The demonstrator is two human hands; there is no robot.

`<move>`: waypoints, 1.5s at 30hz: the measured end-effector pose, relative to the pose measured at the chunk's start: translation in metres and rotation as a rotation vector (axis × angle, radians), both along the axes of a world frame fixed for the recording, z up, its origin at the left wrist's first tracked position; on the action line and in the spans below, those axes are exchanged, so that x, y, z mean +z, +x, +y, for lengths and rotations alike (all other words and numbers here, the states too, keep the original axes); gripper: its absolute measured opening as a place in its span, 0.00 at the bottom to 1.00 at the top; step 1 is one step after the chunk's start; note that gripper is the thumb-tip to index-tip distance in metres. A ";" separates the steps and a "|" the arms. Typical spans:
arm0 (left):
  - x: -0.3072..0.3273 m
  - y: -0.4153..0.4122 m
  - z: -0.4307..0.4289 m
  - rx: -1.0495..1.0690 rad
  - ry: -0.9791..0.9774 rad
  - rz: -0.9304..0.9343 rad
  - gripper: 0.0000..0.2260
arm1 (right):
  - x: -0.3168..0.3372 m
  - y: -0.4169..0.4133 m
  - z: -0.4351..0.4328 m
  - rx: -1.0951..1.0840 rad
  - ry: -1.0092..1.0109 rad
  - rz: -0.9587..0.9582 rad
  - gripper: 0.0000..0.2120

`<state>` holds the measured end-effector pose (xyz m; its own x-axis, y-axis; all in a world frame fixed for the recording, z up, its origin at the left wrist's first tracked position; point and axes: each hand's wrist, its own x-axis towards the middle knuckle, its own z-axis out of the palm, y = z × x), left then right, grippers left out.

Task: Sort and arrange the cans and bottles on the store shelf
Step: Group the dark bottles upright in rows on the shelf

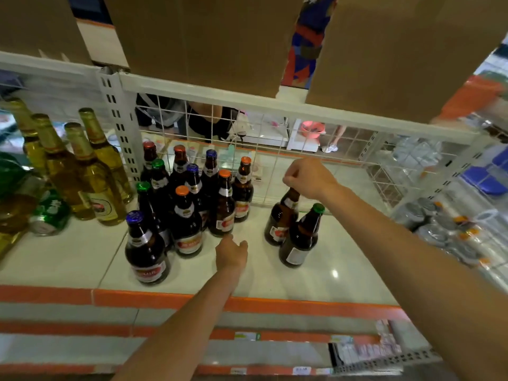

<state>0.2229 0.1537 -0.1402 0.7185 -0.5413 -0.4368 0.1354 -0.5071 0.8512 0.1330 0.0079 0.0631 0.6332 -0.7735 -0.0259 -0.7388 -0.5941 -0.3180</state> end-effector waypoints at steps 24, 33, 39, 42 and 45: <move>0.023 -0.010 0.097 -0.124 -0.119 -0.249 0.13 | -0.026 0.034 0.134 0.114 -0.019 0.077 0.18; 0.027 0.018 0.075 0.255 -0.212 0.007 0.12 | -0.035 0.095 0.126 0.196 -0.023 0.000 0.19; 0.015 0.008 0.063 0.328 -0.150 0.056 0.13 | -0.025 0.072 0.092 0.212 0.080 -0.132 0.19; 0.007 0.001 0.060 0.309 -0.054 0.074 0.12 | -0.022 0.043 0.056 0.027 -0.098 -0.164 0.20; 0.006 -0.007 0.055 0.347 -0.043 0.105 0.13 | -0.028 0.015 0.028 -0.105 -0.089 0.030 0.27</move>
